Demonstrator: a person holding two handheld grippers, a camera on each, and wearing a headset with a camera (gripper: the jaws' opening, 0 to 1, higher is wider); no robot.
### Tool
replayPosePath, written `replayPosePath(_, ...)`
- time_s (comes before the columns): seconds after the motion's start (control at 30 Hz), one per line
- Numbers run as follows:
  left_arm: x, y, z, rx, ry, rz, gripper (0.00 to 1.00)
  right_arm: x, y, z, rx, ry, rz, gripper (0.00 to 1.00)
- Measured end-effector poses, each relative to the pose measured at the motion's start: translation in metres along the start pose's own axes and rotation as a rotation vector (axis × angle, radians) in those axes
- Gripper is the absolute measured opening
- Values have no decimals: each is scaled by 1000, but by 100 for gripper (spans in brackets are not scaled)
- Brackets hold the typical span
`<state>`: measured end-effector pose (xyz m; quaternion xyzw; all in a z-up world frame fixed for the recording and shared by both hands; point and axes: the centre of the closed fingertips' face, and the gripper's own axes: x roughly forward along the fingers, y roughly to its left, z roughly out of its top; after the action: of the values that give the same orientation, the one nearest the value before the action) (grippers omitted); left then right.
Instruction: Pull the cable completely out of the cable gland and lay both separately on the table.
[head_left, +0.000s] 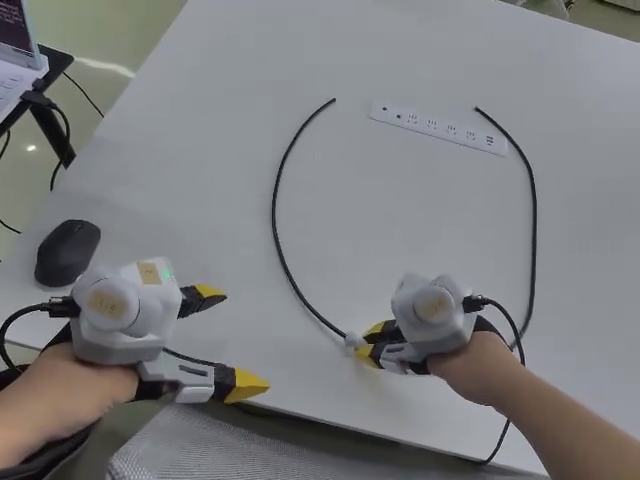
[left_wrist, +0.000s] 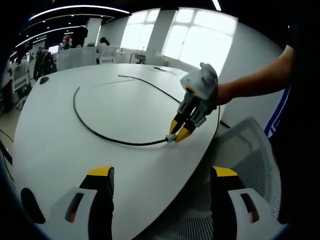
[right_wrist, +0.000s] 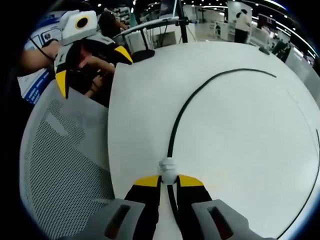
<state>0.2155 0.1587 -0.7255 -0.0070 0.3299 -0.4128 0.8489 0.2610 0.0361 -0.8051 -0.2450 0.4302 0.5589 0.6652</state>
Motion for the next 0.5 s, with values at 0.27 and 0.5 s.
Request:
replayPosePath(0.27, 12, -6, 14, 38, -4, -33, 77, -16, 5, 17, -22, -17, -1, 6)
replayPosePath(0.5, 19, -12, 28, 74, -13, -60, 76, -33, 8, 28, -77, 6, -4, 6)
